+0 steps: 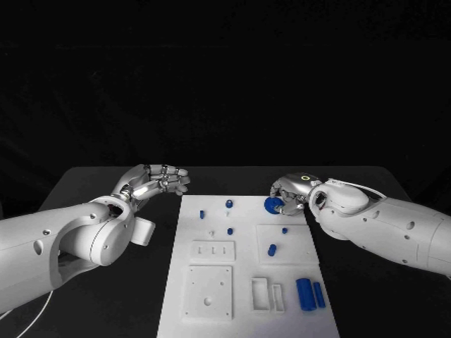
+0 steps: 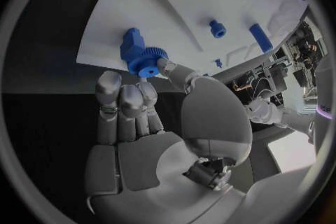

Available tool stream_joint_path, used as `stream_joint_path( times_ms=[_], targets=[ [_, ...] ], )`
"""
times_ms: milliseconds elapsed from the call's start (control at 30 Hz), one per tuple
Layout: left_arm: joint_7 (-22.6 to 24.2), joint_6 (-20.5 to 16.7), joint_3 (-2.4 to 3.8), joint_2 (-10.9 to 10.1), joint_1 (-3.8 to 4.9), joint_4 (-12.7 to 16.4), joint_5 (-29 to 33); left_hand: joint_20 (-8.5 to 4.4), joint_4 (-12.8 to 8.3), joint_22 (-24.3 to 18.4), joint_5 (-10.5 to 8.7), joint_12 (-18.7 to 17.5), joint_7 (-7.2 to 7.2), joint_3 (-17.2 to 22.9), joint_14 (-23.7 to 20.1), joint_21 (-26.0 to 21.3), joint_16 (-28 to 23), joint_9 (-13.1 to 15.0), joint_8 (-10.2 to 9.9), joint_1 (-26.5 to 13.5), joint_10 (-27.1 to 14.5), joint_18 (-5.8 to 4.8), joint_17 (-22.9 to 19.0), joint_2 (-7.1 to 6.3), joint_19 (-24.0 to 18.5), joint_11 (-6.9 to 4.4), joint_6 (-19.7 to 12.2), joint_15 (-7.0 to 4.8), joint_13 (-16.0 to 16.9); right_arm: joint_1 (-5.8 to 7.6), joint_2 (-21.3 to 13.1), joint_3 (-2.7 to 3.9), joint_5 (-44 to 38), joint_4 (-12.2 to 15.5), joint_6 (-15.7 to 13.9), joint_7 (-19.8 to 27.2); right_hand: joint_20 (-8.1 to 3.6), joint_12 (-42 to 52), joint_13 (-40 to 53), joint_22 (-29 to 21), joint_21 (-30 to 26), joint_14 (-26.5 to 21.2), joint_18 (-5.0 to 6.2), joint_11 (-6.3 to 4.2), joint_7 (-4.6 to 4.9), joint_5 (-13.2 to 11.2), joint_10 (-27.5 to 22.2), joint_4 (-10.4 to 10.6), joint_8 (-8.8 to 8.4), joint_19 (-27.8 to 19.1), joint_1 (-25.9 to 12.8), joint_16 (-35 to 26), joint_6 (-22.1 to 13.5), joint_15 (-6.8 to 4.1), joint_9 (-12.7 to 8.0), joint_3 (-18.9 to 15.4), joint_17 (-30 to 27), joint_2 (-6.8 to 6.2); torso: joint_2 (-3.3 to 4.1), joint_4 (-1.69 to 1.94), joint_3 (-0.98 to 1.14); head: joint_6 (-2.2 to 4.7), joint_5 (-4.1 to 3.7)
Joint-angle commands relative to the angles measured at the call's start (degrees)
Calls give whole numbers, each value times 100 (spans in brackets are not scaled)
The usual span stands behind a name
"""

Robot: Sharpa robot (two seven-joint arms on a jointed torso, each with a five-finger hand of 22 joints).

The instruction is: Assemble the parts on the task board

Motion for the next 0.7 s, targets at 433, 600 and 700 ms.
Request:
stream_joint_path(
  times_ms=[433, 600, 700],
  targets=[
    [36, 73, 4, -6, 14, 12, -31, 11, 4, 102, -32, -7, 33, 40, -17, -10, -35, -6, -24, -45, -34, 97, 5, -5, -49, -9, -8, 22, -1, -72, -18, -50, -760, 330, -380, -465, 17, 24, -36, 94, 62, 28, 399, -71, 14, 66, 48, 192, 121, 11, -194, -59, 331, -93, 87, 130, 47, 14, -3, 2, -9, 42, 6],
    [38, 69, 4, -5, 14, 8, -31, 11, 4, 102, -32, -7, 33, 41, -17, -10, -35, -6, -24, -46, -34, 97, 5, -4, -49, -9, -8, 22, 0, 2, -4, -37, -1095, 594, -609, -738, -1, 42, -40, 89, 77, 41, 399, -94, -8, -55, 90, 277, 138, 33, -182, -73, 391, -114, 98, 234, 68, -75, -4, 1, -9, 62, 22],
    [36, 67, 4, 2, 14, 4, -31, 11, 4, 102, -32, -6, 33, 41, -17, -9, -35, -6, -24, -46, -34, 97, 5, -3, -49, -9, -8, 22, 0, 56, 23, -33, -1250, 758, -723, -874, -5, 63, -35, 90, 90, 49, 399, -107, -24, -139, 124, 310, 159, 47, -177, -80, 444, -125, 110, 252, 79, -170, -4, 3, -8, 70, 52]
  ],
)
